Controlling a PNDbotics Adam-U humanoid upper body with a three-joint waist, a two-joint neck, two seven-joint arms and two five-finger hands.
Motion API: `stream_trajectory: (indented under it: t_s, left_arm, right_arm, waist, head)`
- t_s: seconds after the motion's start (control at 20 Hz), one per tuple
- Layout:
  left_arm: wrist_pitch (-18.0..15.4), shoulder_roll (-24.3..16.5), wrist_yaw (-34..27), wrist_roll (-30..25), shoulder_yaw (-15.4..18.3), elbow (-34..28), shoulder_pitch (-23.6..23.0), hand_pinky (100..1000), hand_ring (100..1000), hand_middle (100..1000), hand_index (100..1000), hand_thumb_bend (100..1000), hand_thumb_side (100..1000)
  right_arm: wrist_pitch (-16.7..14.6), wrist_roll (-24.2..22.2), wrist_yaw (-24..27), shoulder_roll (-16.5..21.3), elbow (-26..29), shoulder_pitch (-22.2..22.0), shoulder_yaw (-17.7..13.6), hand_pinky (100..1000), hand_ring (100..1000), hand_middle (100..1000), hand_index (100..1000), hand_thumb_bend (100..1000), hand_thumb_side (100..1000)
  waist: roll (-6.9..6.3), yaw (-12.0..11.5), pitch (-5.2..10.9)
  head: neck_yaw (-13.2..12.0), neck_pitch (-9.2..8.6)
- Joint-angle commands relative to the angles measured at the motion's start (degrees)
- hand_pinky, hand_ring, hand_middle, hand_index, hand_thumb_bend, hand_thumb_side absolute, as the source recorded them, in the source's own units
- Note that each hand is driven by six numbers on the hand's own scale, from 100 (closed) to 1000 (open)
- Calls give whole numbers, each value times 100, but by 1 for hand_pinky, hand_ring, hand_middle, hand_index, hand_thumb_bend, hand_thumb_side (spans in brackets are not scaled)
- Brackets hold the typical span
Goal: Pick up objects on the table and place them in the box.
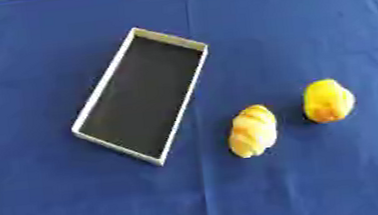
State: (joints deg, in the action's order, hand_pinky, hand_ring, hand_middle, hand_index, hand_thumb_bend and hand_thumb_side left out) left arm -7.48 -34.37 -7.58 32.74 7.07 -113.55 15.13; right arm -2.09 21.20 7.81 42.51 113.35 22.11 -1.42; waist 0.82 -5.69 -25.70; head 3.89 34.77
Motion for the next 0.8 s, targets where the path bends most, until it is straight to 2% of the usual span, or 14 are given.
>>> stream_trajectory:
  t_s: [0.05, 0.4, 0.5, 0.65, 0.8]
  left_arm:
    - [-17, -96, 31, 23, 101, -104, 7, 875, 835, 841, 873, 632, 754]
    - [-23, -90, 39, 36, 120, -104, -32, 875, 835, 841, 873, 630, 753]
    - [-23, -94, 37, 33, 119, -104, -35, 875, 835, 841, 873, 630, 753]
    - [-19, -132, 46, 30, 121, -104, -56, 875, 834, 841, 873, 628, 753]
    - [-12, -182, 62, 38, 127, -104, -97, 874, 834, 840, 872, 628, 752]
  right_arm:
    - [-27, -27, -37, 71, 124, 34, -104, 886, 888, 892, 886, 165, 815]
    - [35, -99, -195, 86, 124, 24, -123, 886, 887, 884, 882, 170, 746]
    - [126, -151, -306, 135, 124, 15, -122, 885, 891, 883, 866, 200, 657]
    - [472, -474, -669, 507, 124, -50, -49, 890, 897, 888, 865, 216, 590]
    - [876, -1255, -1294, 1184, 124, -130, 110, 898, 904, 892, 868, 211, 576]
  waist:
    - [-20, -7, 128]
    - [-8, -11, 139]
    - [-5, -3, 143]
    - [3, 16, 160]
    - [24, 41, 186]
  head:
    - [25, 33]
    - [260, 29]
    - [277, 33]
    - [243, 58]
    - [255, 85]
